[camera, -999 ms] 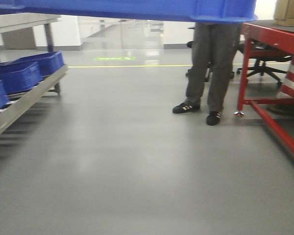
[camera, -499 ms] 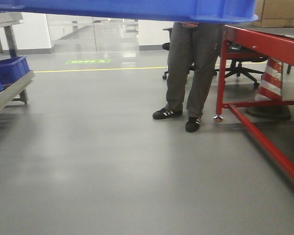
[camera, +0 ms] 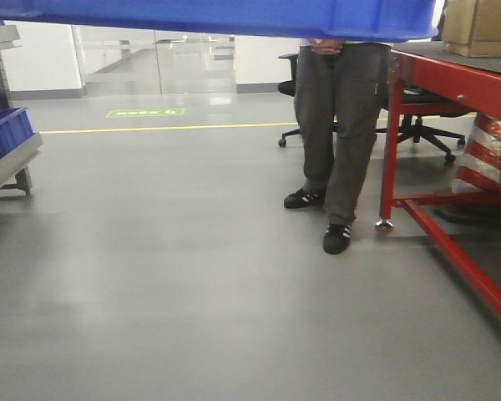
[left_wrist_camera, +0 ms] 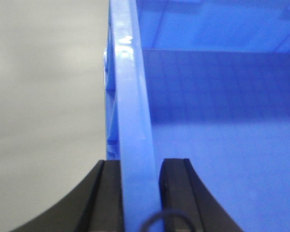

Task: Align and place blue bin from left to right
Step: 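Drive across the floor carrying the blue bin in both grippers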

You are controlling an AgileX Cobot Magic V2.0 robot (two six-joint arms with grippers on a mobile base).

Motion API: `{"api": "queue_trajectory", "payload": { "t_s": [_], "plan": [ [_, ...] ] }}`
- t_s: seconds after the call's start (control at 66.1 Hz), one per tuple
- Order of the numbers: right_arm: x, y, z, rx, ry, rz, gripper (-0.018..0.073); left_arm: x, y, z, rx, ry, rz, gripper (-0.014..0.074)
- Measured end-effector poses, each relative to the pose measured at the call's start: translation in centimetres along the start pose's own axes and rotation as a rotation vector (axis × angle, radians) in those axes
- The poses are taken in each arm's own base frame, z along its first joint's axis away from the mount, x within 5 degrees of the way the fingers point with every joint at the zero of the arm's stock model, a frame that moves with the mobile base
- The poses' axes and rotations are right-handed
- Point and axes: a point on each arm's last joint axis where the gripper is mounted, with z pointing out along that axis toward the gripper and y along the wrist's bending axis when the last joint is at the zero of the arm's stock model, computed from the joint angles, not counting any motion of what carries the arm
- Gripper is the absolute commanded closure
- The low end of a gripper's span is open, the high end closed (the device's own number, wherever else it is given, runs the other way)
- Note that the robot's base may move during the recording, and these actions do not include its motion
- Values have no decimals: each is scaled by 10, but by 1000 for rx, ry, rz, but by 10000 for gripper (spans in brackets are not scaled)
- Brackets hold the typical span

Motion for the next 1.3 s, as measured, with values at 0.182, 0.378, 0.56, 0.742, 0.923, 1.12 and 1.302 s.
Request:
{"api": "queue_trajectory", "payload": {
  "t_s": [0.182,0.378,0.56,0.742,0.923,1.12,1.302],
  "plan": [
    [0,0,0,0,0,0,626,0,0,0,0,0,0,708],
    [0,0,0,0,0,0,626,0,0,0,0,0,0,708],
    [0,0,0,0,0,0,626,0,0,0,0,0,0,708],
    [0,0,0,0,0,0,626,0,0,0,0,0,0,708],
    [0,0,0,0,0,0,626,0,0,0,0,-2,0,708],
    [0,0,0,0,0,0,626,0,0,2,0,1,0,708],
    [0,0,0,0,2,2,626,0,0,2,0,1,0,708]
  ]
}}
